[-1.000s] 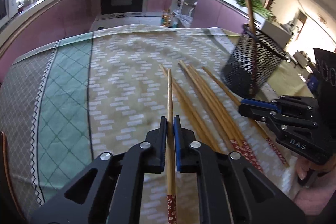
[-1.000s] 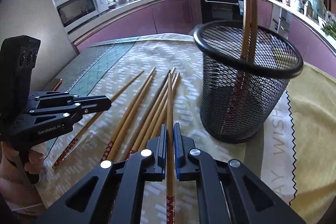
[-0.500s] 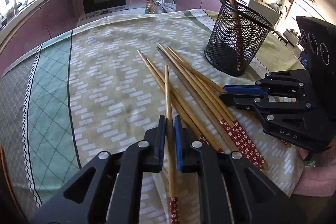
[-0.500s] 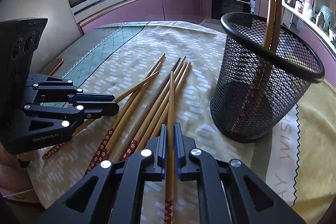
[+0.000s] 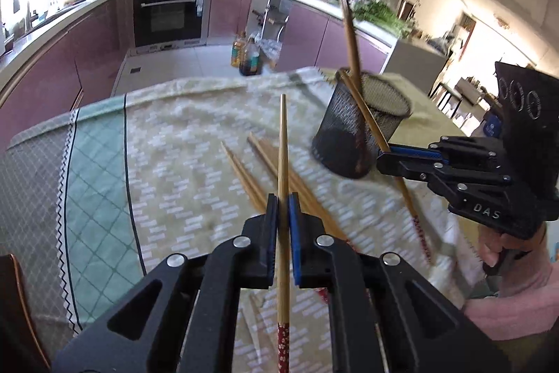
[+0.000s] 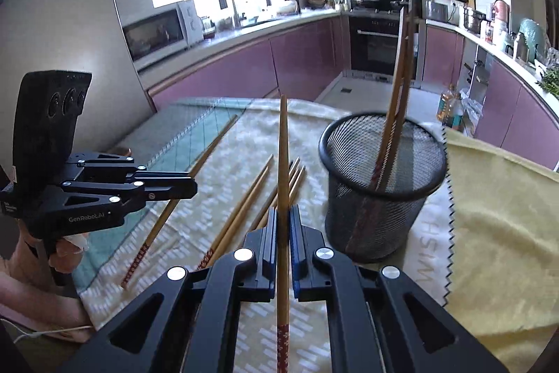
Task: Organize utensils
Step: 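Raise the chopstick upright with the left gripper and insert it into the mesh cup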
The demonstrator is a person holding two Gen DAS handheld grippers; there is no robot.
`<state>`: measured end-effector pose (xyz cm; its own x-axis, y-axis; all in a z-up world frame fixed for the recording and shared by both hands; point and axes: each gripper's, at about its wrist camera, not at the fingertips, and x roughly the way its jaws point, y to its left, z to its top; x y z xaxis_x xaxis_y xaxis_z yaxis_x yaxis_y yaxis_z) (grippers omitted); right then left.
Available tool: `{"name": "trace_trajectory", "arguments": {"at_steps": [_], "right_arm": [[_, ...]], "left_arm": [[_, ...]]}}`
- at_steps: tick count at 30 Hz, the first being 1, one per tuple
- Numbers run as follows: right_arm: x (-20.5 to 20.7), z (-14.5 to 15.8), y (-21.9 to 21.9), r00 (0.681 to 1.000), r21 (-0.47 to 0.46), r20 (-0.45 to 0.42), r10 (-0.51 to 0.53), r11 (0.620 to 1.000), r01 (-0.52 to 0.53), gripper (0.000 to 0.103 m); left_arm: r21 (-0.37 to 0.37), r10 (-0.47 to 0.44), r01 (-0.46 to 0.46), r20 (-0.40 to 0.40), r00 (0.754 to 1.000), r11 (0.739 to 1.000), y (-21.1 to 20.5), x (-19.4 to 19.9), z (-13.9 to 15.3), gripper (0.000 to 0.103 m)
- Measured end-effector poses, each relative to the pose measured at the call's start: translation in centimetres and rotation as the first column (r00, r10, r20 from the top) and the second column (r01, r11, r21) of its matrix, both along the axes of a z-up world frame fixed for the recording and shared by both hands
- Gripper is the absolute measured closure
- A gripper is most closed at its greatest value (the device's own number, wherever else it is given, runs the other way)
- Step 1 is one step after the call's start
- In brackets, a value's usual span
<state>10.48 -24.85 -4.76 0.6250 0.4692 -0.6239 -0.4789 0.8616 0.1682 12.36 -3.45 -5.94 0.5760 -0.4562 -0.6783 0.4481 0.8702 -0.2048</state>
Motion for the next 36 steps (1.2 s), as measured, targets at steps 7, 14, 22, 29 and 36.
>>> {"name": "trace_trajectory", "arguments": {"at_steps": [7,14,22,29,36], "right_arm": [[-1.0,2.7,-1.9,0.996,0.061,0.077,-0.034,0.998,0.03,0.097],[-1.0,5.3,-3.7,0.986,0.115,0.152,-0.063,0.992,0.045,0.097],[0.1,8.9,-5.7,0.97,0.159,0.228,-0.088,0.986,0.052,0.097],[0.7,11.2,-6.8,0.95,0.188,0.286,-0.125,0.98,0.072,0.097],[2.3,11.2,-7.4,0.94,0.184,0.301,-0.161,0.977,0.108,0.097]], "left_arm": [[-0.097,-0.028,0.035,0.071,0.997,0.995,0.6,-1.2,3.8,0.096],[-0.149,-0.049,0.071,0.147,0.988,0.986,0.2,-2.0,7.3,0.096],[-0.191,-0.048,0.093,0.228,0.973,0.977,-2.2,0.2,11.1,0.096],[-0.2,-0.06,0.123,0.298,0.953,0.972,-5.2,1.5,14.6,0.096],[-0.182,-0.065,0.131,0.331,0.941,0.975,-7.5,2.5,15.8,0.096]]}}
